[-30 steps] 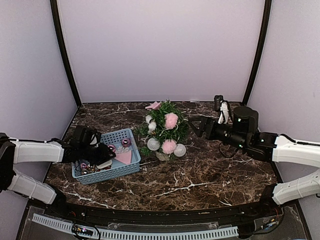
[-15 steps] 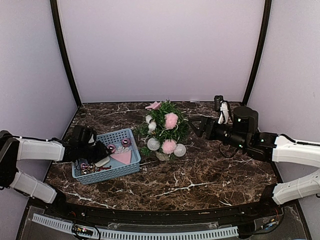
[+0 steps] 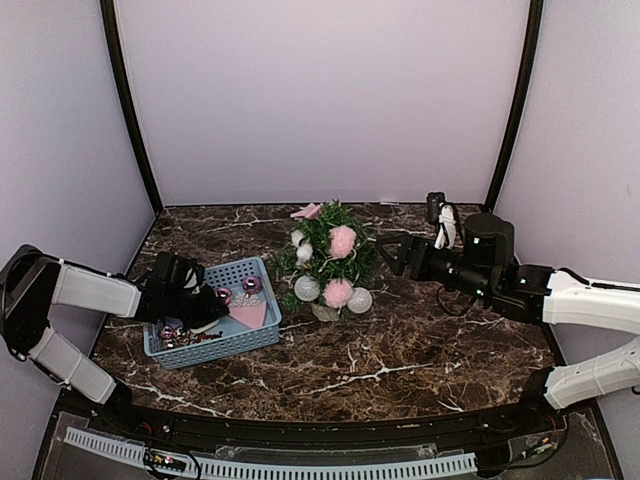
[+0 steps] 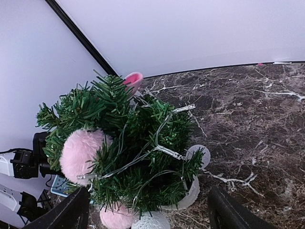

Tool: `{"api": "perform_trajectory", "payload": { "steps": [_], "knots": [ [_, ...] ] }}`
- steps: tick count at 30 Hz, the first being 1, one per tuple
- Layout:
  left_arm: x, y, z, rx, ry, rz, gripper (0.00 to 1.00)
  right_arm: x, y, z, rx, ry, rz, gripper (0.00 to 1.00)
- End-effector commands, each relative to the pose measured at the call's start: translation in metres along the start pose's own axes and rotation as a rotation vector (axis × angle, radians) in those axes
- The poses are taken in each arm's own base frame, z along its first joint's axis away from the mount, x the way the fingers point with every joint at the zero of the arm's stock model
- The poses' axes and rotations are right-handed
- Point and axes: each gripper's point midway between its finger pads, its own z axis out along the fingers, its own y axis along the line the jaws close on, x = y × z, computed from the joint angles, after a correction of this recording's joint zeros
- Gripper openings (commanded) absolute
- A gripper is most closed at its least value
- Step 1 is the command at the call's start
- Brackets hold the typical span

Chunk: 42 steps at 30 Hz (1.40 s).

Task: Decorate the small christmas tree
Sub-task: Pick up the ornament hat from the bin, then pass from the left arm to the right

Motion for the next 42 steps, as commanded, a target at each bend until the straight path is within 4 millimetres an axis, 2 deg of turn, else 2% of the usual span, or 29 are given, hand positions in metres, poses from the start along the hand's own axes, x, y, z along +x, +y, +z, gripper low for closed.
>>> {"api": "perform_trajectory", "payload": {
  "steps": [1, 2, 5, 7, 9, 10, 11, 12, 13, 14, 15, 16, 17, 18, 21, 24, 27, 30, 37, 42],
  "knots": [
    [-0.002, -0.011, 0.001, 0.061, 0.002, 0.011, 0.03, -0.006, -0.001, 0.0, -0.002, -0.03, 0.012, 0.86],
    [-0.004, -0.013, 0.0, 0.07, -0.007, 0.015, 0.0, -0.006, -0.001, 0.0, 0.0, -0.032, 0.012, 0.86],
    [-0.011, -0.019, -0.007, 0.088, -0.045, 0.04, 0.0, -0.01, -0.001, -0.003, 0.005, -0.04, 0.008, 0.86],
    [-0.02, -0.026, -0.02, 0.103, -0.1, 0.065, 0.0, -0.016, 0.001, -0.007, 0.008, -0.05, 0.002, 0.86],
    [-0.029, -0.038, -0.039, 0.131, -0.158, 0.107, 0.0, -0.023, 0.005, -0.012, 0.001, -0.061, -0.008, 0.86],
    [-0.036, -0.049, -0.055, 0.164, -0.206, 0.132, 0.0, -0.025, 0.007, -0.014, -0.003, -0.063, -0.021, 0.87],
    [-0.035, -0.051, -0.062, 0.165, -0.211, 0.15, 0.0, -0.029, 0.01, -0.017, -0.012, -0.066, -0.033, 0.87],
    [-0.042, -0.064, -0.079, 0.204, -0.252, 0.19, 0.0, -0.034, 0.014, -0.019, -0.021, -0.071, -0.045, 0.88],
    [-0.039, -0.067, -0.085, 0.209, -0.242, 0.208, 0.0, -0.037, 0.018, -0.021, -0.03, -0.067, -0.062, 0.88],
    [-0.044, -0.084, -0.1, 0.257, -0.261, 0.259, 0.0, -0.042, 0.023, -0.023, -0.043, -0.065, -0.078, 0.88],
    [-0.037, -0.087, -0.108, 0.263, -0.23, 0.277, 0.0, -0.045, 0.027, -0.024, -0.054, -0.059, -0.097, 0.88],
    [-0.042, -0.098, -0.119, 0.279, -0.24, 0.321, 0.0, -0.048, 0.034, -0.026, -0.074, -0.053, -0.113, 0.88],
    [-0.034, -0.099, -0.125, 0.282, -0.205, 0.335, 0.0, -0.052, 0.041, -0.027, -0.098, -0.049, -0.13, 0.88],
    [-0.038, -0.11, -0.136, 0.303, -0.219, 0.372, 0.0, -0.055, 0.048, -0.029, -0.125, -0.042, -0.146, 0.88],
    [-0.029, -0.134, -0.163, 0.404, -0.191, 0.435, 0.0, -0.063, 0.076, -0.033, -0.231, -0.014, -0.189, 0.88],
    [-0.021, -0.167, -0.19, 0.547, -0.172, 0.505, 0.0, -0.061, 0.111, -0.037, -0.38, 0.069, -0.222, 0.87],
    [-0.002, -0.2, -0.211, 0.64, -0.142, 0.596, 0.0, -0.053, 0.144, -0.04, -0.489, 0.136, -0.261, 0.86],
    [0.016, -0.22, -0.218, 0.659, -0.088, 0.653, 0.0, -0.041, 0.173, -0.041, -0.546, 0.186, -0.312, 0.85],
    [0.052, -0.272, -0.244, 0.801, -0.008, 0.734, 0.0, -0.016, 0.205, -0.037, -0.622, 0.258, -0.328, 0.85],
    [0.084, -0.303, -0.242, 0.877, 0.07, 0.793, 0.0, 0.003, 0.222, -0.039, -0.685, 0.315, -0.337, 0.82]
  ]
}}
